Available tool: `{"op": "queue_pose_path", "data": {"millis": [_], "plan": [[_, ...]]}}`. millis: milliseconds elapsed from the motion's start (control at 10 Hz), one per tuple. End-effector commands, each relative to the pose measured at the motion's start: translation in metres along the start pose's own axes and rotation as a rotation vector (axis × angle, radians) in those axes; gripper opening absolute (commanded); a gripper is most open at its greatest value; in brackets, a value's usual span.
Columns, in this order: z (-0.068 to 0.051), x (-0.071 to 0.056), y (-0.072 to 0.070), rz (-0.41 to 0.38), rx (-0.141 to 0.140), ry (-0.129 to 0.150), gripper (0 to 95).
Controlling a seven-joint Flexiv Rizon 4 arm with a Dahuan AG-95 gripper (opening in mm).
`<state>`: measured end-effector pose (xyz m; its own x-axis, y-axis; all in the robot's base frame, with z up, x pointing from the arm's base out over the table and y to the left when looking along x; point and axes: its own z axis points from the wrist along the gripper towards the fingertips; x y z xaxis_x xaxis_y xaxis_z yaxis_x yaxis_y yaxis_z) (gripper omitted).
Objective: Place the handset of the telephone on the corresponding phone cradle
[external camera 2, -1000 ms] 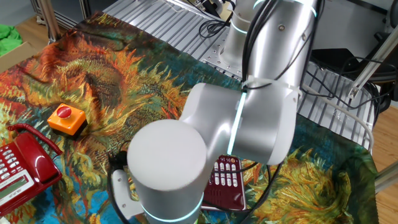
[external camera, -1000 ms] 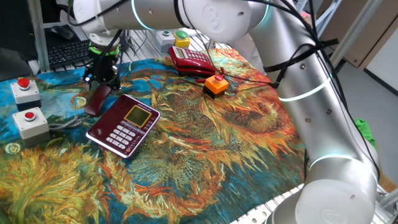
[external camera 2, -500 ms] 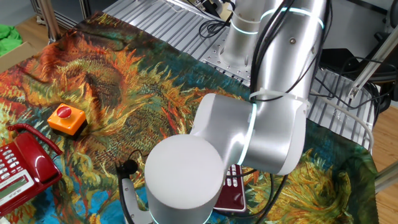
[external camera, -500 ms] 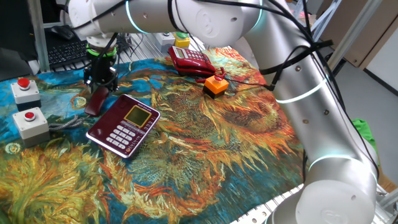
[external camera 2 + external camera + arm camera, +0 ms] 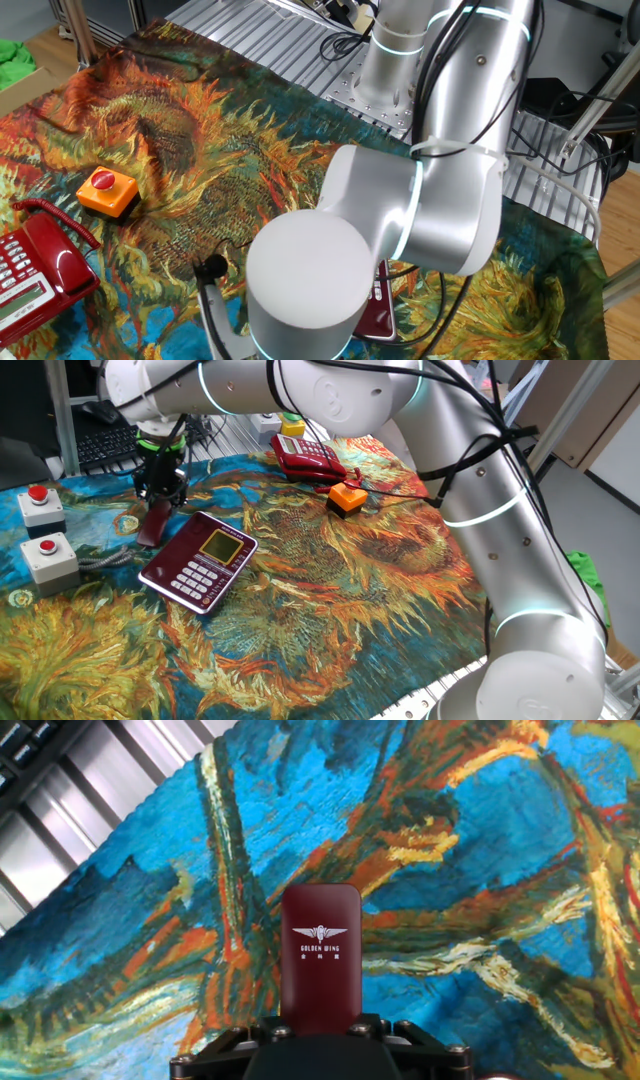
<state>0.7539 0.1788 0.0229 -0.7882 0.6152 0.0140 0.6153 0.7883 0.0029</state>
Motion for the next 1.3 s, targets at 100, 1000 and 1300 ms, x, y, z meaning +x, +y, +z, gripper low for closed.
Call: {"op": "queue_pose_path", "data": {"millis": [100, 1000, 1300], "plan": [[-0.008, 0.003, 0.004, 0.033, -0.012, -0.007, 0.0], [-0.076, 0.018, -0.005, 0.110, -0.017, 0.000, 0.0], [-0.098, 0.030, -0.019, 0.143, -0.012, -0.005, 0.0]]}}
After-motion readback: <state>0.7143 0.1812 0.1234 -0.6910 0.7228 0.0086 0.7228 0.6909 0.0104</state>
